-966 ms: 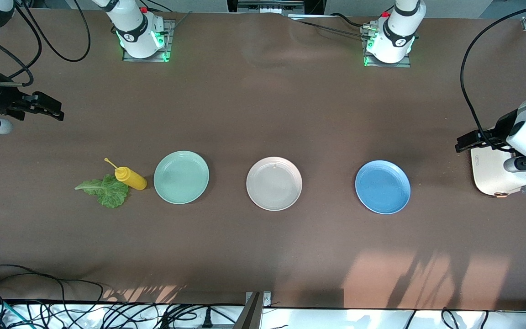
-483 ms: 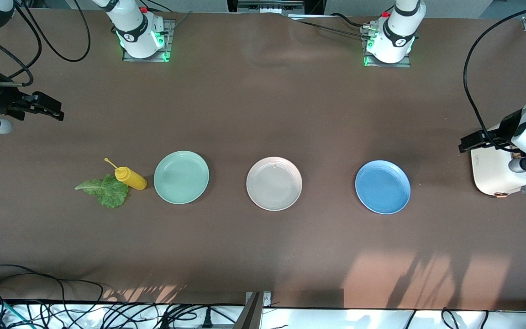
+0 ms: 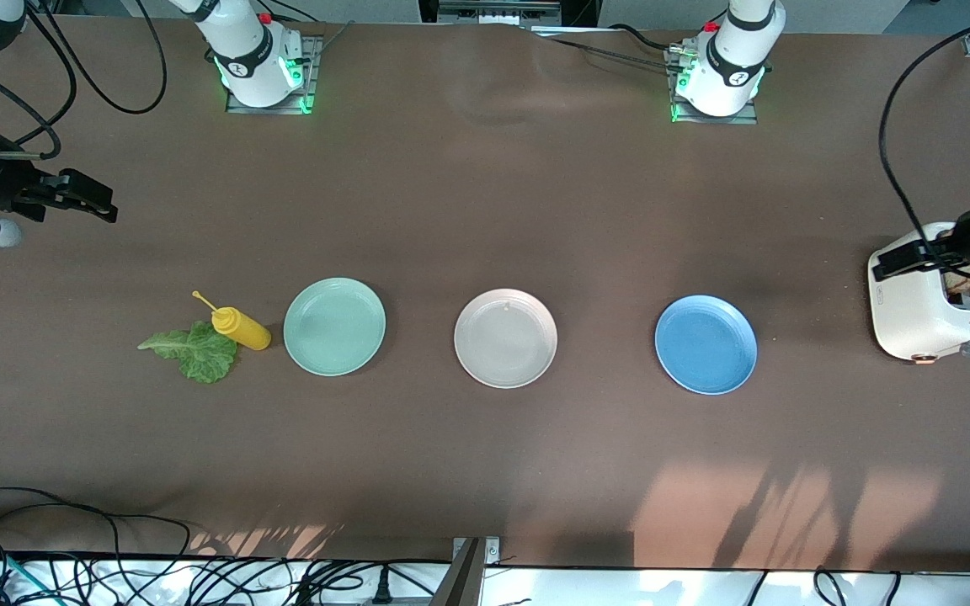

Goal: Make sandwich on beige plate with both arms
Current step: 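Reach the left gripper into the toaster and grasp a toast slice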

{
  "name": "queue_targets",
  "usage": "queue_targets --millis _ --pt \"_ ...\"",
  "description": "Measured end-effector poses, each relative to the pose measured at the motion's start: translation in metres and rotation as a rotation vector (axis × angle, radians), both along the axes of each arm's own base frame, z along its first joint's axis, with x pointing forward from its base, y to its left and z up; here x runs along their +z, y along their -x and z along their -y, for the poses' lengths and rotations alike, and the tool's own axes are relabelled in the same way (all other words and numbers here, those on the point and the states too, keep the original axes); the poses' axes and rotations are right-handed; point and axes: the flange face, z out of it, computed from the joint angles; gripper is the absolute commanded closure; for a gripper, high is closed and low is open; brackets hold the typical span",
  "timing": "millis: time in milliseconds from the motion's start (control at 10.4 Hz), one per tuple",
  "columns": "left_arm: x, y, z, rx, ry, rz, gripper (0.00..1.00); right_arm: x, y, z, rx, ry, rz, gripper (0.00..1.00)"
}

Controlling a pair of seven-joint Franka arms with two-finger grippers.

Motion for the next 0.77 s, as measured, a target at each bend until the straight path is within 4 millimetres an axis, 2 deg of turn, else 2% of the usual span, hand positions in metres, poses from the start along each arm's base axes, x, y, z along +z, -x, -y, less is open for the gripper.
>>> queue_targets --millis 193,386,580,773 --pt "-0.005 0.011 -0.061 -0.042 0.0 -0.009 0.0 0.0 0.0 0.001 -0.002 0.0 0.0 0.0" --pt "-0.024 0.021 -0.113 -0.118 -0.048 -0.061 0.0 0.0 0.0 0.001 -0.002 0.0 0.0 0.0" --pt "-0.05 0.022 -0.137 -0.177 -0.094 -0.134 0.0 0.0 0.0 0.002 -0.003 0.0 0.0 0.0" --pt "-0.082 0.019 -0.149 -0.215 -0.12 -0.208 0.01 0.0 0.0 0.002 -0.003 0.0 0.0 0.0"
